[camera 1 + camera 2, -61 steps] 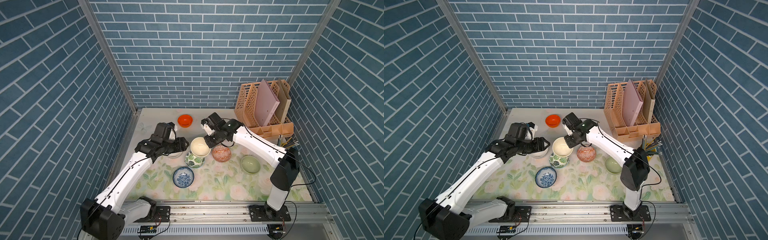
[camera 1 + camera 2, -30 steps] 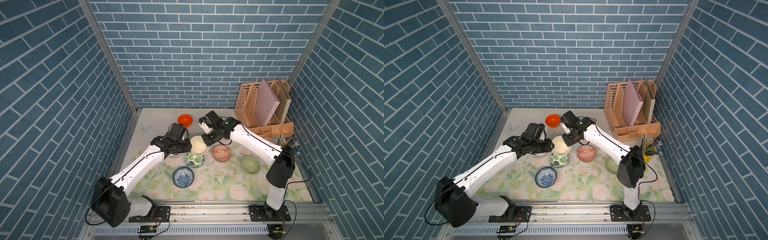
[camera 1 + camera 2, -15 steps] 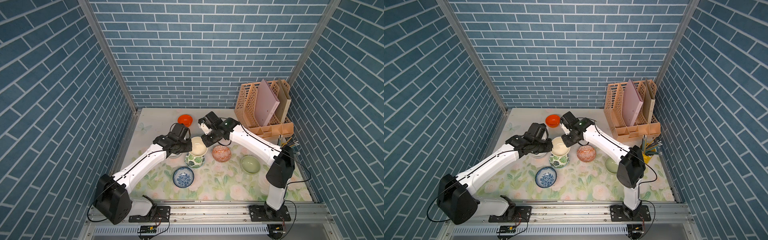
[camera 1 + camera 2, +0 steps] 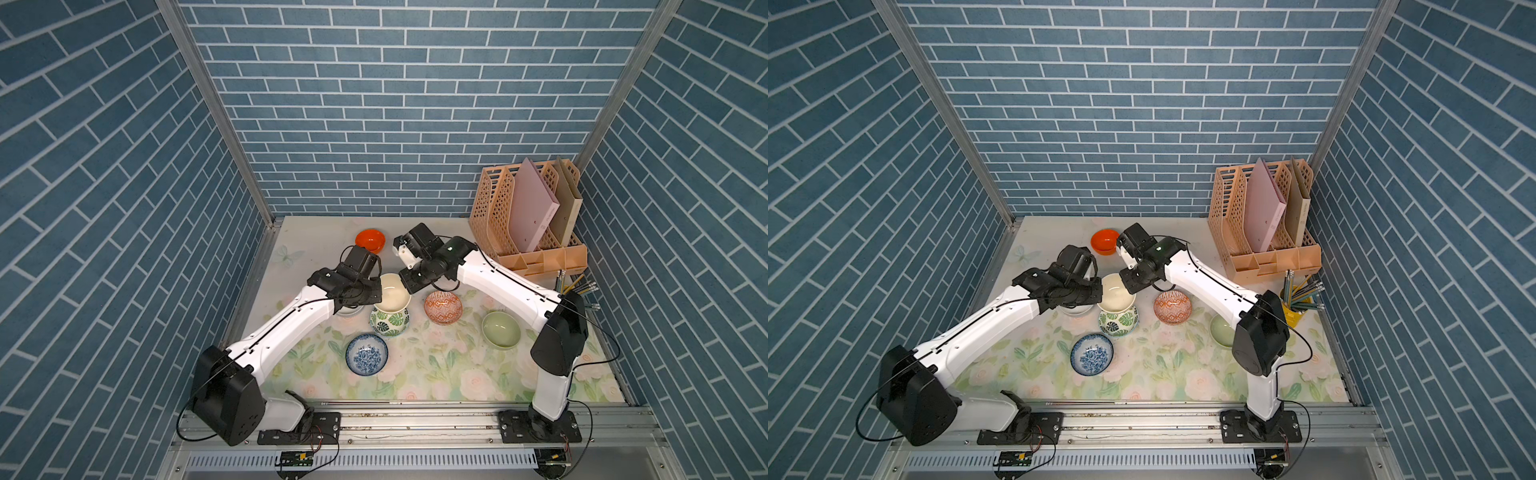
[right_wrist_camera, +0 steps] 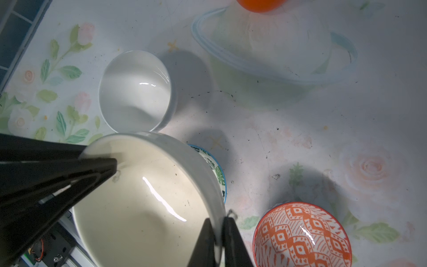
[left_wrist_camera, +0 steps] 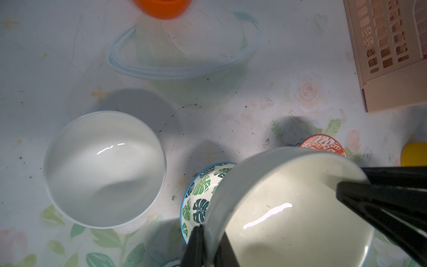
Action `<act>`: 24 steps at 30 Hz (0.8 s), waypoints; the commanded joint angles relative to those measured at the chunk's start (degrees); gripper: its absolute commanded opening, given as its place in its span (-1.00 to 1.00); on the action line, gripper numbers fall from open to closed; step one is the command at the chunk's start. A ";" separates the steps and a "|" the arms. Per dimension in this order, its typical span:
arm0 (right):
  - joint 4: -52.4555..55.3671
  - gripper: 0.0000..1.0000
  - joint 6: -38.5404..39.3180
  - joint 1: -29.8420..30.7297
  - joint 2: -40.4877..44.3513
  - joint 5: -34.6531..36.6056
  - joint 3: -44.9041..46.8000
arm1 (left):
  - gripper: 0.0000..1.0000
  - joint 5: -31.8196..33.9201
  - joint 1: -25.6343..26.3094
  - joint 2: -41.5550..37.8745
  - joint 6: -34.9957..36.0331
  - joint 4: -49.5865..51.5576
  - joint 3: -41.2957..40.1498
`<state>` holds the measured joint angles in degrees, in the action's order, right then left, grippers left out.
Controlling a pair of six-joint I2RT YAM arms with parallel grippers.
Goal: Stack the bowls
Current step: Place the bowl on the bowl.
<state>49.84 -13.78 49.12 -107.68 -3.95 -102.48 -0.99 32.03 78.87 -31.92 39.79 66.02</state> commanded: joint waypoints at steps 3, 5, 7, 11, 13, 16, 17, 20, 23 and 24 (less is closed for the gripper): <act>-1.59 -0.31 1.74 -0.69 -0.05 -0.01 1.42 | -1.00 1.56 -2.25 0.64 3.05 2.30 1.02; -2.27 -0.10 1.82 -0.82 0.58 -0.01 1.86 | -1.00 1.53 -3.16 0.70 3.41 2.64 1.17; -2.97 -0.01 1.83 -1.23 1.42 -1.30 2.37 | -1.00 1.21 -4.38 0.63 3.75 2.83 1.26; -4.71 0.03 1.57 -2.74 3.69 -3.17 3.11 | -1.00 0.31 -6.77 0.65 4.31 3.47 1.82; -5.16 0.03 1.52 -3.54 5.02 -4.21 3.39 | -1.00 0.06 -8.07 0.76 4.68 4.20 2.18; -6.60 0.02 1.36 -4.83 7.85 -5.24 5.63 | -1.00 -0.33 -10.11 0.99 5.56 5.35 2.89; -7.21 0.00 1.12 -5.43 8.90 -5.59 6.63 | -1.00 -0.84 -11.01 1.19 5.95 5.85 3.15; -9.82 -0.09 0.26 -6.94 12.28 -6.24 10.32 | -1.00 -2.74 -13.77 1.40 6.96 6.56 3.37; -11.74 -0.13 -0.10 -8.23 14.99 -7.26 13.41 | -1.00 -3.29 -16.24 2.19 7.75 7.78 3.86; -11.89 -0.14 -0.11 -8.38 15.49 -7.36 13.76 | -1.00 -3.26 -16.64 2.32 7.88 8.05 3.97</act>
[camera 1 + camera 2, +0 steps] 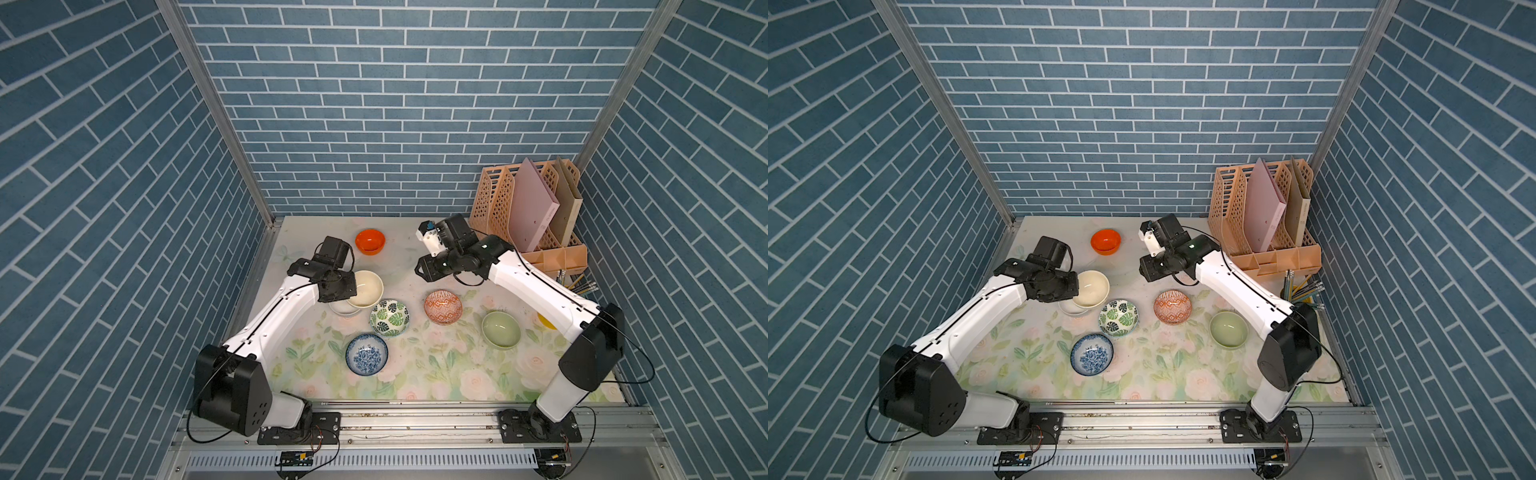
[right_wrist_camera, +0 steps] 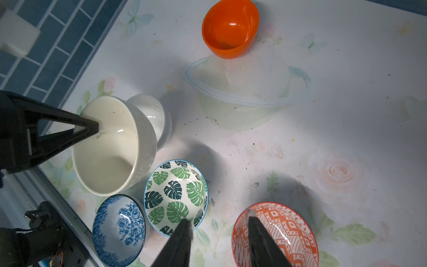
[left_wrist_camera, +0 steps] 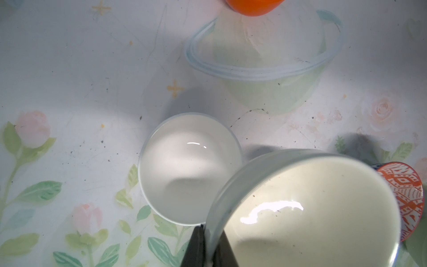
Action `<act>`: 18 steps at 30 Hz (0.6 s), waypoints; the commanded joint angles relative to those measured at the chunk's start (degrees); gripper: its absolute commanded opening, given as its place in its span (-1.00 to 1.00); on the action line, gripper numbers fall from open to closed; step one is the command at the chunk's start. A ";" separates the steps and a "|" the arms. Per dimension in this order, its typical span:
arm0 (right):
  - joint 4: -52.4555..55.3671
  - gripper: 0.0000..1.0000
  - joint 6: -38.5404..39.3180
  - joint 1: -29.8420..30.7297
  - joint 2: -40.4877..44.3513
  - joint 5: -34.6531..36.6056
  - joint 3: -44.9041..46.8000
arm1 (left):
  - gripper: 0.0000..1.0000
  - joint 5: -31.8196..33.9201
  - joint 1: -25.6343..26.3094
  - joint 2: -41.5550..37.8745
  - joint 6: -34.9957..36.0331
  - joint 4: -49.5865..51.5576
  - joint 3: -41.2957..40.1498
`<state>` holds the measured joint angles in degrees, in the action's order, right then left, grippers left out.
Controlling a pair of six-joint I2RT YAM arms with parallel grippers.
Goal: Stack the bowls
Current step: Place the bowl on the bowl.
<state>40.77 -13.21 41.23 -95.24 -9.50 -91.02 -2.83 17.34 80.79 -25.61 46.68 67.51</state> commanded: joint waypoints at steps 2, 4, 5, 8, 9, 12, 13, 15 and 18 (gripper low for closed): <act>-3.17 -0.14 -0.67 -0.87 4.17 -1.84 3.55 | -1.00 -1.58 -3.25 0.50 2.26 1.74 2.90; -3.39 -0.15 -0.67 -0.98 4.76 -1.92 4.40 | -1.00 -3.02 -4.69 1.17 2.88 2.61 3.54; -3.48 -0.15 -0.67 -1.02 4.92 -1.99 4.75 | -1.00 -3.86 -5.15 1.46 3.29 2.96 3.80; -4.12 -0.15 -0.76 -1.08 5.34 -2.83 6.03 | -1.00 -6.38 -7.14 1.66 4.33 3.18 4.22; -4.20 -0.16 -0.76 -1.07 5.37 -3.23 6.23 | -1.00 -6.59 -7.66 1.75 4.64 3.16 4.21; -4.66 -0.16 -0.85 -1.02 5.67 -3.66 7.13 | -1.00 -5.56 -9.07 2.76 4.95 3.35 4.41; -4.87 -0.16 -0.85 -1.06 5.76 -3.76 7.42 | -1.00 -4.93 -9.34 3.17 4.95 3.19 4.39; -5.08 -0.16 -0.85 -1.08 5.84 -3.93 7.81 | -1.00 -5.46 -9.96 4.29 5.18 2.93 4.52; -4.94 -0.17 -0.85 -1.06 5.74 -4.35 7.91 | -1.00 -6.20 -10.56 5.58 4.96 2.78 4.60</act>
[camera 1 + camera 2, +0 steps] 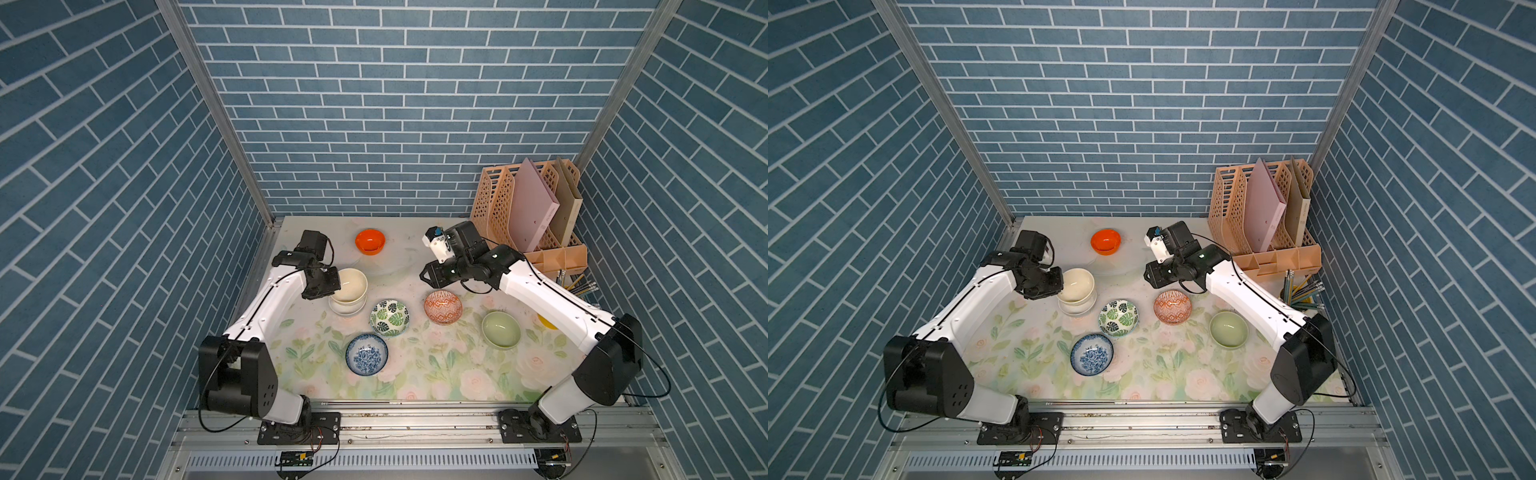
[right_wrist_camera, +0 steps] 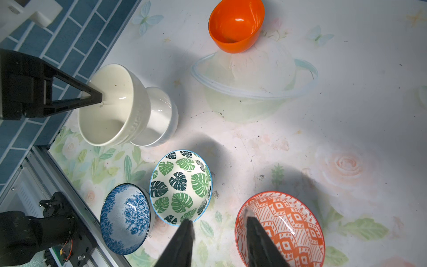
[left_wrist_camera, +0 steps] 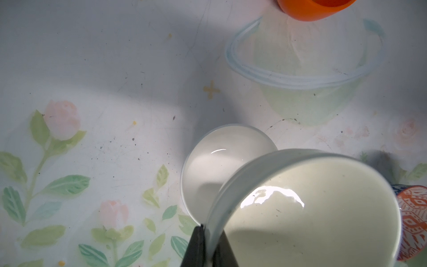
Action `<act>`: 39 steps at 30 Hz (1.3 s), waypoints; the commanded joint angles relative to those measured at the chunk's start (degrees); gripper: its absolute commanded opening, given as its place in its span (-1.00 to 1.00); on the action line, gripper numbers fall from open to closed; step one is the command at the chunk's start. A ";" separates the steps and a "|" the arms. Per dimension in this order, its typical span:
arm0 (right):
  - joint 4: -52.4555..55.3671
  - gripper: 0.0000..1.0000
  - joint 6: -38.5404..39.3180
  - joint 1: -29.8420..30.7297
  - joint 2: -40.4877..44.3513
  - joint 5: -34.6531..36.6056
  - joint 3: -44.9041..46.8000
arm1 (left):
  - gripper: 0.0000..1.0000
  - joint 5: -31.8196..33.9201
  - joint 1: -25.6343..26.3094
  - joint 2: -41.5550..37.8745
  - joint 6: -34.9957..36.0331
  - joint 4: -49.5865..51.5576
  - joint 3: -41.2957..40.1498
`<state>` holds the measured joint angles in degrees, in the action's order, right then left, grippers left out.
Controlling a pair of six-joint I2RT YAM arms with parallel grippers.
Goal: Stack the bowls
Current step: Place the bowl on the bowl.
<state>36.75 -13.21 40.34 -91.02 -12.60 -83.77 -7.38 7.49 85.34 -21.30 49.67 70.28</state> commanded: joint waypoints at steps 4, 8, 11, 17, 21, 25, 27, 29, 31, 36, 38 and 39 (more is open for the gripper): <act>-1.05 -0.18 -0.68 -0.20 1.68 -1.57 1.25 | -1.00 -1.87 -0.93 1.75 0.64 -1.19 0.74; -1.30 -0.18 -0.60 -0.17 1.67 -1.62 1.83 | -1.00 -2.15 -1.68 2.46 1.18 -2.11 -0.41; -1.48 -0.18 -0.42 -0.22 1.45 -1.72 2.15 | -1.00 -2.58 -2.82 3.64 1.59 -2.84 -1.06; -1.44 -0.21 -0.50 -0.19 1.00 -1.86 2.48 | -1.00 -1.11 -3.09 5.35 1.57 -3.15 -0.76; -1.63 -0.21 -0.36 -0.12 0.70 -1.99 2.58 | -1.00 -1.92 -3.09 6.22 1.39 -3.75 -0.72; -1.66 -0.21 -0.32 -0.18 0.63 -2.12 2.49 | -1.00 -3.20 -3.10 6.91 1.22 -5.01 -1.38; -1.62 -0.21 -0.32 -0.17 0.69 -1.81 2.58 | -1.00 -3.60 -3.17 7.27 1.25 -5.76 -1.95; -1.52 -0.21 -0.17 -0.17 0.79 -1.52 2.67 | -1.00 -3.82 -3.25 7.66 1.12 -6.26 -2.44; -1.53 -0.21 -0.06 -0.17 0.92 -1.10 2.86 | -1.00 -4.06 -3.27 7.89 1.15 -6.70 -2.96; -1.57 -0.22 0.20 -0.18 0.90 -1.02 3.07 | -1.00 -4.22 -3.35 7.91 1.15 -7.09 -3.34; -1.48 -0.22 0.25 -0.17 0.86 -1.02 3.06 | -1.00 -4.22 -3.44 7.74 1.16 -6.97 -3.23; -1.48 -0.22 0.29 -0.17 0.90 -1.02 3.06 | -1.00 -4.18 -3.44 7.66 1.16 -6.90 -3.14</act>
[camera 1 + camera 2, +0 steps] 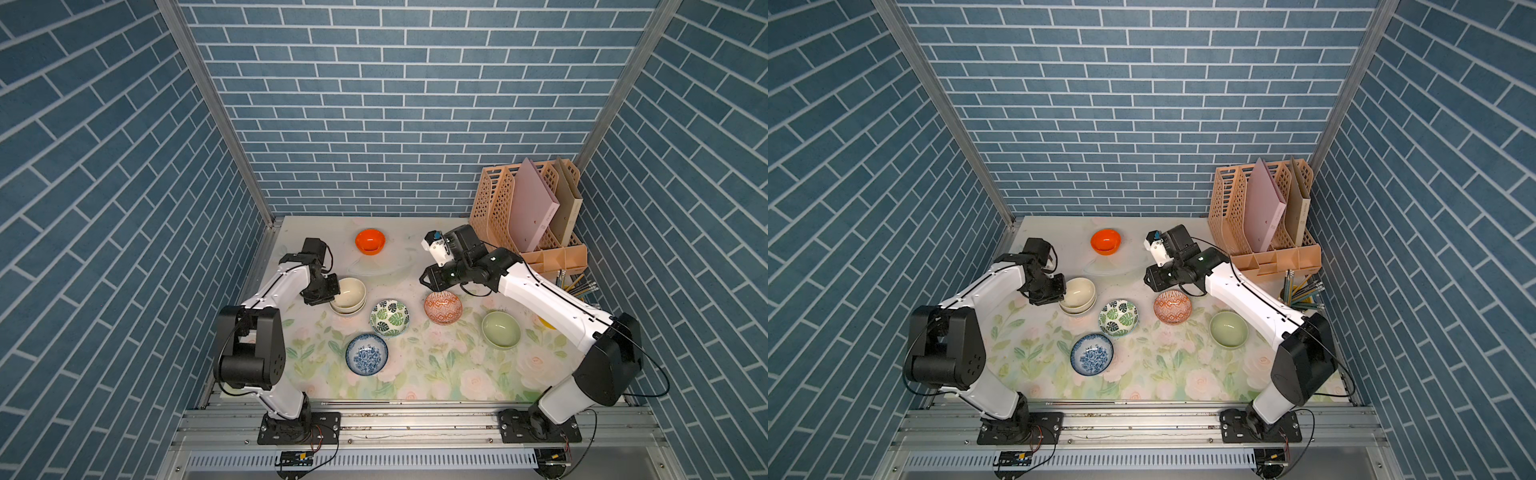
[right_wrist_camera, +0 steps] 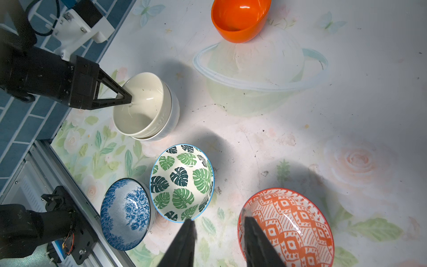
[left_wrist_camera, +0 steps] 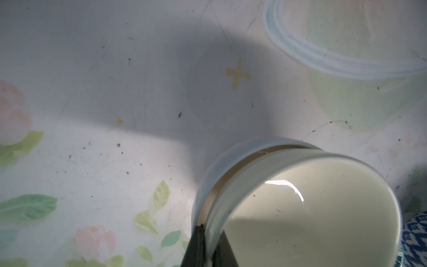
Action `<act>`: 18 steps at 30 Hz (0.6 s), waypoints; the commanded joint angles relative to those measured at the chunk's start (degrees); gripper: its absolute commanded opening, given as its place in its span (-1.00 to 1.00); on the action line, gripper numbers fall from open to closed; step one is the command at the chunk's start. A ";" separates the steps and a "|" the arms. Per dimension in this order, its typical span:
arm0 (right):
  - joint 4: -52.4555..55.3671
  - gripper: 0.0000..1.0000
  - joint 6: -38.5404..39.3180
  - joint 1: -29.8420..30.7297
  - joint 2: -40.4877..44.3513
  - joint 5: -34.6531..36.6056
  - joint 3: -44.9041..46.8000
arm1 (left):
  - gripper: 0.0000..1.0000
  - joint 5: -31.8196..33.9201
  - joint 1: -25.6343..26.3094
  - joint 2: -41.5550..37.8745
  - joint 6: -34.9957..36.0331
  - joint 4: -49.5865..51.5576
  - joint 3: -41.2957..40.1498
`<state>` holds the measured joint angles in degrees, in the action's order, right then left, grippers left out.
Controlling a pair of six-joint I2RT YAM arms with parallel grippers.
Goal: Stack the bowls
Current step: Place the bowl on the bowl.
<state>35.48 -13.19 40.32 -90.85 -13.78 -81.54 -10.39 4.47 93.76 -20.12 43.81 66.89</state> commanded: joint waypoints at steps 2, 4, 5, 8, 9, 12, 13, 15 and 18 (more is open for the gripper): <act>-0.27 -0.22 0.27 -0.12 0.63 0.04 0.89 | -1.00 -1.27 -0.50 -0.76 -0.03 -1.10 0.07; -0.27 -0.22 0.35 -0.17 0.46 -0.06 0.84 | -1.00 -1.29 -0.51 -0.76 -0.01 -1.33 -0.17; -0.28 -0.22 0.36 -0.20 0.35 0.04 0.80 | -1.00 -1.15 -0.56 -0.63 -0.07 -1.36 -0.19; -0.35 -0.22 0.36 -0.16 0.27 -0.12 0.89 | -1.00 -0.04 -0.67 -0.69 -0.02 -0.73 0.22; -0.33 -0.22 0.36 -0.13 0.27 -0.18 0.87 | -1.00 0.38 -0.69 -0.83 -0.05 -0.66 0.25; -0.27 -0.22 0.36 -0.10 0.17 -0.19 0.94 | -1.00 0.46 -0.69 -1.26 -0.09 -0.57 0.19; -0.30 -0.22 0.36 -0.11 0.17 -0.19 0.91 | -1.00 0.46 -0.69 -1.27 -0.08 -0.65 0.10; -0.29 -0.22 0.36 -0.16 0.15 -0.24 0.79 | -1.00 0.44 -0.69 -1.15 -0.01 -0.77 -0.09; -0.26 -0.22 0.36 -0.13 0.01 -0.28 0.68 | -1.00 0.50 -0.69 -1.12 -0.04 -0.70 -0.21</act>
<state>35.44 -13.19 40.34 -90.85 -13.80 -81.23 -10.15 4.34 93.76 -20.12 43.64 66.87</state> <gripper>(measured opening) 0.389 0.132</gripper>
